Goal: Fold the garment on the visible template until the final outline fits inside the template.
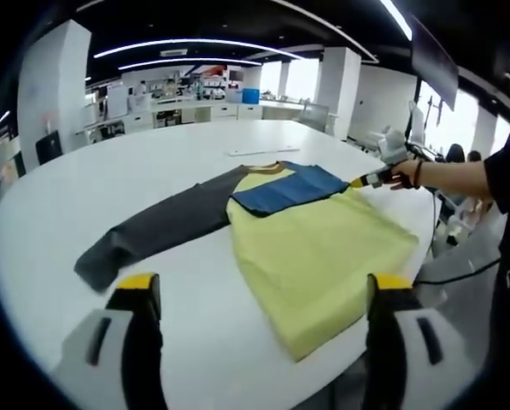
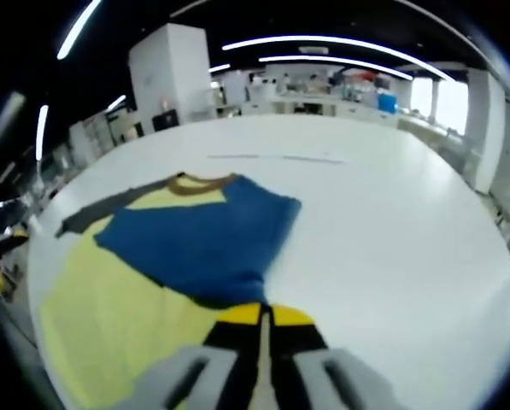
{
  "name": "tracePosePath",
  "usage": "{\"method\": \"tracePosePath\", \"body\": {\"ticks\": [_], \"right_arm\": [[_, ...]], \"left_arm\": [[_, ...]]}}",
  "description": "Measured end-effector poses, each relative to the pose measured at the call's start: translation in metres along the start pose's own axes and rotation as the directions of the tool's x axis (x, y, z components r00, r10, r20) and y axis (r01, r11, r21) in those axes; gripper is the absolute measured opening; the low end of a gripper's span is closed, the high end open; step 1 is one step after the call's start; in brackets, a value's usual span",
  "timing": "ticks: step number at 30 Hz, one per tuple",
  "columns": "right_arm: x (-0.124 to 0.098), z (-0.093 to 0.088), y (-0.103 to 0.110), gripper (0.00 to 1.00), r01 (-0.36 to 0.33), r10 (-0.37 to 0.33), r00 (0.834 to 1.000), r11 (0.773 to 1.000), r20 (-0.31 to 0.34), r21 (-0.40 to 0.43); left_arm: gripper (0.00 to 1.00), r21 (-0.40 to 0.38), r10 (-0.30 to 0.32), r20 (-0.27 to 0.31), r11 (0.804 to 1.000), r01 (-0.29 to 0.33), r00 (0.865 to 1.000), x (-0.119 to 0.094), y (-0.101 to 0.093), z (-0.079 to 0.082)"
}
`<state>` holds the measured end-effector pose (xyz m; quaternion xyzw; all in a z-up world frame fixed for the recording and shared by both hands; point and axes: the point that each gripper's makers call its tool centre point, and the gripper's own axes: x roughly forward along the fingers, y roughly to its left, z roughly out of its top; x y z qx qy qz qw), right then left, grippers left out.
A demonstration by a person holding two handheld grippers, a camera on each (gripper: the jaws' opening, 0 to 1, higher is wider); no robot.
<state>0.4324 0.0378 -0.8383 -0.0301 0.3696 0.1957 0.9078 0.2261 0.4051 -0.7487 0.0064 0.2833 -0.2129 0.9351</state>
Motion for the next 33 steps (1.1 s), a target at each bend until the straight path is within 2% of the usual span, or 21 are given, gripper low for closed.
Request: {"method": "tracePosePath", "body": {"ticks": [6, 16, 19, 23, 26, 31, 33], "right_arm": [[-0.004, 0.0, -0.007, 0.0, 0.022, -0.022, 1.0, 1.0, -0.002, 0.002], [-0.004, -0.001, -0.022, 0.0, 0.041, -0.041, 0.999, 0.999, -0.006, 0.009], [-0.005, -0.001, -0.021, 0.0, 0.041, -0.041, 0.999, 0.999, 0.0, 0.004], [-0.007, -0.001, -0.017, 0.01, 0.025, -0.026, 0.999, 0.996, 0.018, 0.088], [-0.008, 0.001, -0.017, 0.18, 0.023, -0.026, 0.999, 0.997, 0.028, 0.08], [-0.017, 0.006, -0.01, 0.38, -0.021, 0.014, 0.998, 0.993, 0.06, 0.116], [-0.02, 0.008, -0.005, 0.5, -0.038, 0.029, 0.997, 0.992, 0.073, 0.118]], "left_arm": [[0.97, -0.029, 0.028, -0.003, 0.999, -0.028, 1.0, -0.005, 0.014, -0.005], [0.96, -0.028, 0.062, -0.006, 0.998, -0.063, 0.998, -0.003, 0.025, -0.003], [0.96, -0.025, 0.071, -0.005, 0.997, -0.072, 0.997, -0.001, 0.026, -0.002], [0.95, -0.035, 0.089, -0.011, 0.995, -0.089, 0.996, 0.003, 0.033, -0.003], [0.95, -0.054, 0.102, -0.001, 0.993, -0.102, 0.995, 0.004, 0.039, -0.001], [0.94, -0.112, 0.146, 0.005, 0.983, -0.144, 0.989, 0.006, 0.058, -0.002], [0.94, -0.13, 0.155, 0.01, 0.98, -0.153, 0.988, 0.006, 0.064, -0.002]]}}
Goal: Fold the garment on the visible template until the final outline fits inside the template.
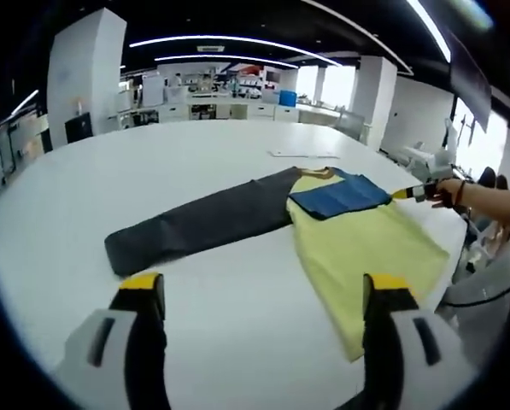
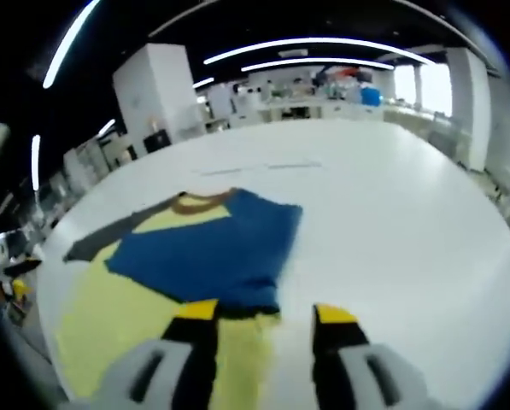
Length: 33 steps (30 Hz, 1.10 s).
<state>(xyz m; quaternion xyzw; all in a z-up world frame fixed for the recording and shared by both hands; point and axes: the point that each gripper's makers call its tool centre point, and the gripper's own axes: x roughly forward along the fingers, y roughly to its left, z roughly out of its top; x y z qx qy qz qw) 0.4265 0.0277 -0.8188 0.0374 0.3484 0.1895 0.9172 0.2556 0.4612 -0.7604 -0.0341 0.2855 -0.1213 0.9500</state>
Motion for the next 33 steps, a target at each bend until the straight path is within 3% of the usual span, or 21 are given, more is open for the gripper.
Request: {"method": "tracePosePath", "body": {"ticks": [5, 11, 14, 18, 23, 28, 33], "right_arm": [[-0.011, 0.004, 0.014, 0.72, -0.035, 0.036, 0.999, 0.999, 0.029, -0.04], [-0.019, 0.013, 0.026, 0.91, -0.101, 0.104, 0.992, 0.993, 0.064, -0.057], [-0.025, 0.014, 0.031, 0.96, -0.118, 0.124, 0.99, 0.99, 0.072, -0.083], [-0.034, 0.013, 0.037, 0.99, -0.141, 0.149, 0.986, 0.984, 0.072, -0.11], [-0.049, 0.014, 0.049, 0.99, -0.195, 0.202, 0.976, 0.977, 0.086, -0.082], [-0.068, 0.017, 0.062, 0.99, -0.206, 0.217, 0.971, 0.972, 0.104, -0.111], [-0.082, 0.018, 0.07, 0.99, -0.218, 0.232, 0.964, 0.969, 0.128, -0.116]], "left_arm": [[0.94, 0.003, 0.019, -0.004, 1.0, -0.019, 1.0, 0.003, 0.015, 0.001], [0.93, -0.019, 0.065, -0.004, 0.998, -0.065, 0.998, 0.006, 0.038, 0.002], [0.92, -0.023, 0.094, -0.014, 0.995, -0.094, 0.996, 0.007, 0.048, 0.0], [0.9, -0.047, 0.126, -0.009, 0.991, -0.126, 0.992, 0.007, 0.059, 0.001], [0.87, -0.067, 0.162, 0.002, 0.985, -0.162, 0.987, 0.01, 0.072, 0.003], [0.72, -0.12, 0.234, 0.013, 0.966, -0.231, 0.972, 0.012, 0.098, 0.005], [0.66, -0.109, 0.298, -0.008, 0.949, -0.297, 0.955, 0.015, 0.123, -0.001]]}}
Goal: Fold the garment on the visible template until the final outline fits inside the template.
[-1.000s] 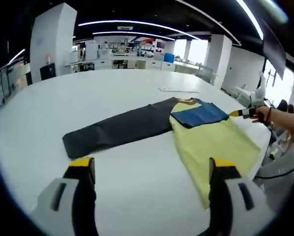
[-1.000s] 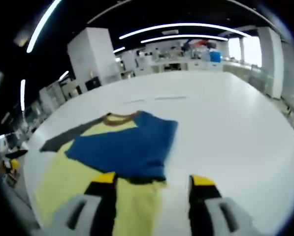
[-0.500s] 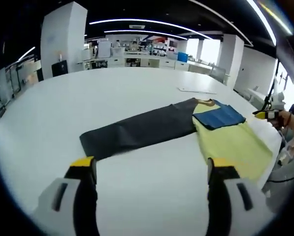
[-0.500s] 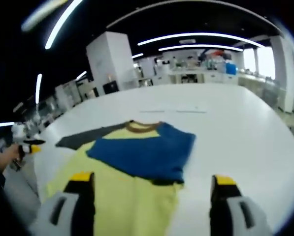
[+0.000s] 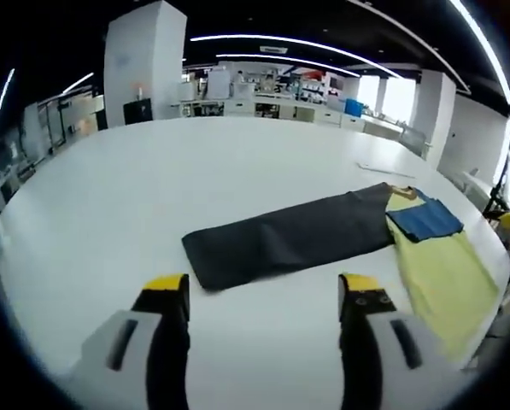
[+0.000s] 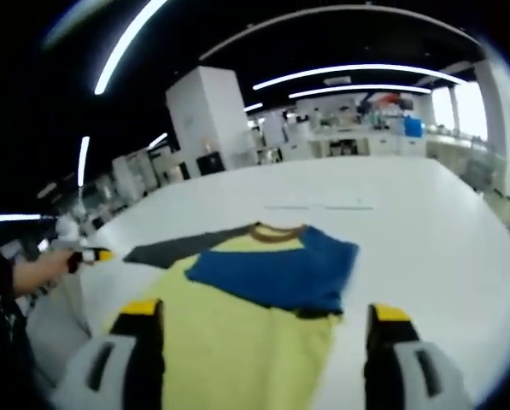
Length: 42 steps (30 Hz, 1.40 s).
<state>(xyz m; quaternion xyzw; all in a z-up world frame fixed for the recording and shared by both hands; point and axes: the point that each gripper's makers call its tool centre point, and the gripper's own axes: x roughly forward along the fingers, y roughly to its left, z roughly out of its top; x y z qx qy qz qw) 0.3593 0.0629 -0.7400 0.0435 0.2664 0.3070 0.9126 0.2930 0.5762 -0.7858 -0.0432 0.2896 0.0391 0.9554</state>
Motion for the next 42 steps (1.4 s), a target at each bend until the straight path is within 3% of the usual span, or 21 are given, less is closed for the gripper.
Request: {"method": "tracePosePath", "body": {"ticks": [4, 11, 14, 18, 25, 31, 42], "right_arm": [[-0.007, 0.0, 0.007, 0.99, -0.016, 0.017, 1.0, 1.0, 0.009, -0.009], [-0.015, -0.009, 0.013, 0.99, -0.021, 0.021, 1.0, 0.999, -0.005, -0.047], [-0.017, -0.014, 0.014, 0.99, -0.015, 0.015, 1.0, 0.999, -0.006, -0.031], [-0.02, -0.023, 0.016, 0.98, -0.012, 0.011, 1.0, 0.999, -0.025, -0.04], [-0.023, -0.031, 0.025, 0.99, -0.027, 0.022, 0.998, 0.996, -0.055, -0.087], [-0.024, -0.031, 0.025, 0.99, -0.019, 0.014, 0.998, 0.994, -0.055, -0.103], [-0.027, -0.031, 0.025, 0.99, -0.008, 0.002, 0.999, 0.993, -0.05, -0.116]], "left_arm": [[0.62, -0.064, 0.029, 0.01, 0.998, -0.028, 1.0, 0.014, 0.022, 0.0], [0.51, -0.086, 0.109, -0.007, 0.99, -0.109, 0.994, 0.014, 0.035, -0.007], [0.45, -0.061, 0.14, -0.016, 0.988, -0.14, 0.99, 0.021, 0.05, -0.007], [0.36, -0.087, 0.191, -0.03, 0.977, -0.193, 0.981, 0.019, 0.061, -0.007], [0.32, -0.073, 0.202, -0.042, 0.976, -0.205, 0.978, 0.026, 0.06, -0.017], [0.29, -0.094, 0.169, -0.033, 0.981, -0.171, 0.985, 0.036, 0.056, -0.019], [0.2, -0.076, 0.134, -0.068, 0.987, -0.139, 0.989, 0.053, 0.063, -0.029]]}}
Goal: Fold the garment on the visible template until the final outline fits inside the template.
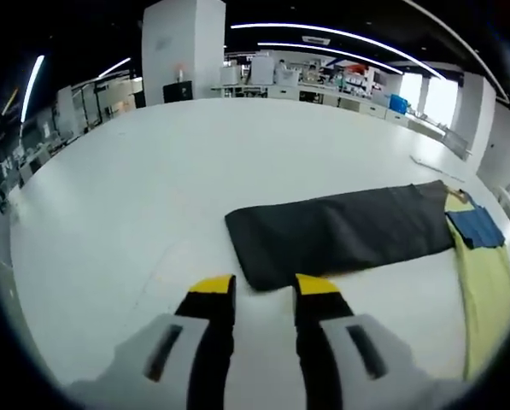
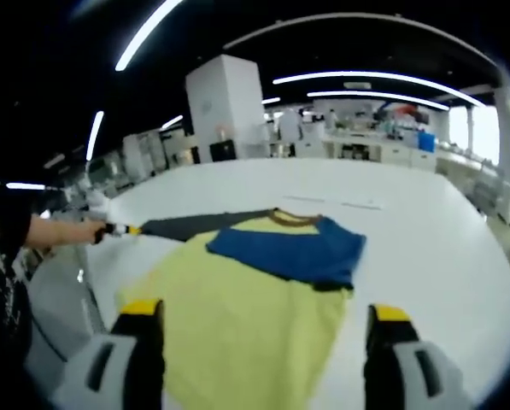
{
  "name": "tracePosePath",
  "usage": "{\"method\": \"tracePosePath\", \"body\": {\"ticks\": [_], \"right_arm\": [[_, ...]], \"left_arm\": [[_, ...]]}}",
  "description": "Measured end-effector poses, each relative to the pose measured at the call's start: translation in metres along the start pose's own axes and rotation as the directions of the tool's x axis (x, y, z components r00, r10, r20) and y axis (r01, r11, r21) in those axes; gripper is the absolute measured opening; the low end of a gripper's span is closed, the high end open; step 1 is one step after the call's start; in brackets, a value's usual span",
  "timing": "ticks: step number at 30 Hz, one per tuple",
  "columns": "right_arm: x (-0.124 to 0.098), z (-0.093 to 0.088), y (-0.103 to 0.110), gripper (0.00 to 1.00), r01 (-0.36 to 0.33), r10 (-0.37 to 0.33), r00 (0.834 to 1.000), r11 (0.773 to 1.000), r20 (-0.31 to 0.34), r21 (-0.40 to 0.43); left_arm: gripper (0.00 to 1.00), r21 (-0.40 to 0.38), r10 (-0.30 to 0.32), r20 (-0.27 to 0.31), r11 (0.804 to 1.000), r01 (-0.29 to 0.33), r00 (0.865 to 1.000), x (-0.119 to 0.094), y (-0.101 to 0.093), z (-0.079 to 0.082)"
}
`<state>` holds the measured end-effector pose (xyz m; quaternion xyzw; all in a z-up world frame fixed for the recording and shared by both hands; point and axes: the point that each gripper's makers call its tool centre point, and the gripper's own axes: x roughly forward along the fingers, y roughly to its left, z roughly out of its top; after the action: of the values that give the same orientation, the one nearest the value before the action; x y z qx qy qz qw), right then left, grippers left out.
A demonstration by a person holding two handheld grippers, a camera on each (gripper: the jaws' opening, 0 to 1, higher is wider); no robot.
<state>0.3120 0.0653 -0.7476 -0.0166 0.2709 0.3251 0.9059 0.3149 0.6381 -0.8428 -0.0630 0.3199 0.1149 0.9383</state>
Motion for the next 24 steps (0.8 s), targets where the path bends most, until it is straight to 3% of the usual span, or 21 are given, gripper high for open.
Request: {"method": "tracePosePath", "body": {"ticks": [16, 21, 23, 24], "right_arm": [[-0.005, -0.008, -0.003, 0.99, 0.024, -0.024, 1.0, 1.0, -0.009, 0.007], [-0.005, -0.011, -0.002, 0.99, 0.022, -0.022, 0.999, 1.0, -0.025, 0.004], [-0.006, -0.012, -0.003, 0.99, 0.024, -0.024, 0.999, 1.0, -0.027, 0.002], [-0.006, -0.011, -0.003, 0.99, 0.024, -0.024, 0.999, 1.0, -0.025, 0.002]], "left_arm": [[0.07, -0.06, 0.003, -0.024, 0.998, -0.004, 1.0, 0.016, 0.013, 0.005], [0.01, 0.007, -0.004, -0.065, 1.0, 0.004, 0.998, 0.018, 0.01, 0.008], [0.01, 0.026, -0.005, -0.06, 1.0, 0.007, 0.998, -0.007, -0.018, 0.007], [0.0, 0.024, -0.005, -0.056, 1.0, 0.006, 0.998, -0.01, -0.022, 0.008]]}}
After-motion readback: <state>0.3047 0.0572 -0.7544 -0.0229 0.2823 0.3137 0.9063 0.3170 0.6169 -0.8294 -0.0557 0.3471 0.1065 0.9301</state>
